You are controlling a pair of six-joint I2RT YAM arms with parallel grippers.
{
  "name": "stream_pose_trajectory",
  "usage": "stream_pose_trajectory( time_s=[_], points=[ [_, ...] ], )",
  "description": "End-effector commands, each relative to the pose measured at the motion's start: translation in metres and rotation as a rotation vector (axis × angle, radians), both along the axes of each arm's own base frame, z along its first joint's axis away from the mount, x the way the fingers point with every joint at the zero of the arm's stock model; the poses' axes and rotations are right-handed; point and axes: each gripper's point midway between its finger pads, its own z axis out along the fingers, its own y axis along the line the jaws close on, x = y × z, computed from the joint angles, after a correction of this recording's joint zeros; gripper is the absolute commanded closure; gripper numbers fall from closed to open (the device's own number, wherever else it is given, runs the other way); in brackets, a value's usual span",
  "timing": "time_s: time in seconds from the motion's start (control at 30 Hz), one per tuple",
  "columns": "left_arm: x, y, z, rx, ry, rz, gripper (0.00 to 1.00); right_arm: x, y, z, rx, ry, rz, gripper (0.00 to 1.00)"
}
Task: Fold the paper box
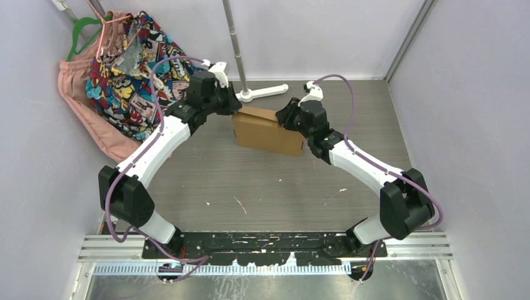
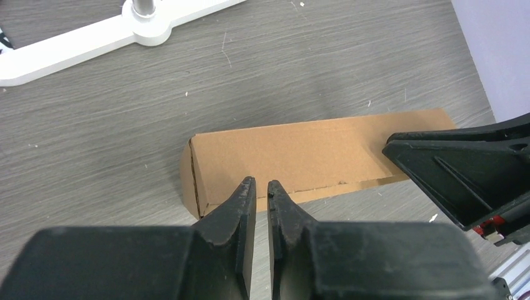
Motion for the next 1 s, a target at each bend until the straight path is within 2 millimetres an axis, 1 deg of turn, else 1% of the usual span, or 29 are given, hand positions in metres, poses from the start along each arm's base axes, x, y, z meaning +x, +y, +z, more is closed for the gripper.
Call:
stream_pose_trajectory(
  time_s=[0.0,0.13,0.17,0.33,0.4,0.43,0.53,0.67,0.8,0.9,0.97],
  points=[
    [0.017,-0.007,0.01,-0.029,-0.075,0.002,0.87,-0.019,-0.006,-0.046,-0.082,0.13,0.019,0.69],
    [0.013,-0.008,-0.023,-0.009,-0.018,-0.009,0.89,-0.019,-0.006,-0.048,-0.083,0.133,0.021,0.69],
    [0.009,-0.007,-0.036,0.001,0.006,-0.01,0.89,-0.02,-0.006,-0.048,-0.085,0.135,0.022,0.69],
    [-0.006,0.003,-0.087,0.044,0.092,0.01,0.9,-0.021,-0.007,-0.049,-0.088,0.135,0.026,0.69],
    [-0.012,0.006,-0.098,0.043,0.108,0.015,0.91,-0.022,-0.008,-0.05,-0.09,0.134,0.024,0.69],
    [-0.013,0.006,-0.102,0.04,0.112,0.017,0.91,-0.022,-0.008,-0.049,-0.089,0.133,0.026,0.69],
    [-0.014,0.007,-0.103,0.04,0.114,0.023,0.91,-0.022,-0.01,-0.038,-0.09,0.115,0.021,0.69],
    [-0.013,0.013,-0.103,0.064,0.105,0.042,0.91,-0.025,-0.017,-0.009,-0.105,0.075,0.02,0.69],
    [-0.013,0.013,-0.101,0.062,0.102,0.043,0.91,-0.032,-0.033,0.018,-0.121,0.027,-0.014,0.67],
    [-0.013,0.013,-0.101,0.063,0.103,0.044,0.91,-0.038,-0.046,0.028,-0.133,0.013,-0.037,0.67],
    [-0.014,0.013,-0.101,0.062,0.103,0.044,0.91,-0.04,-0.052,0.027,-0.138,0.017,-0.048,0.67]
  ],
)
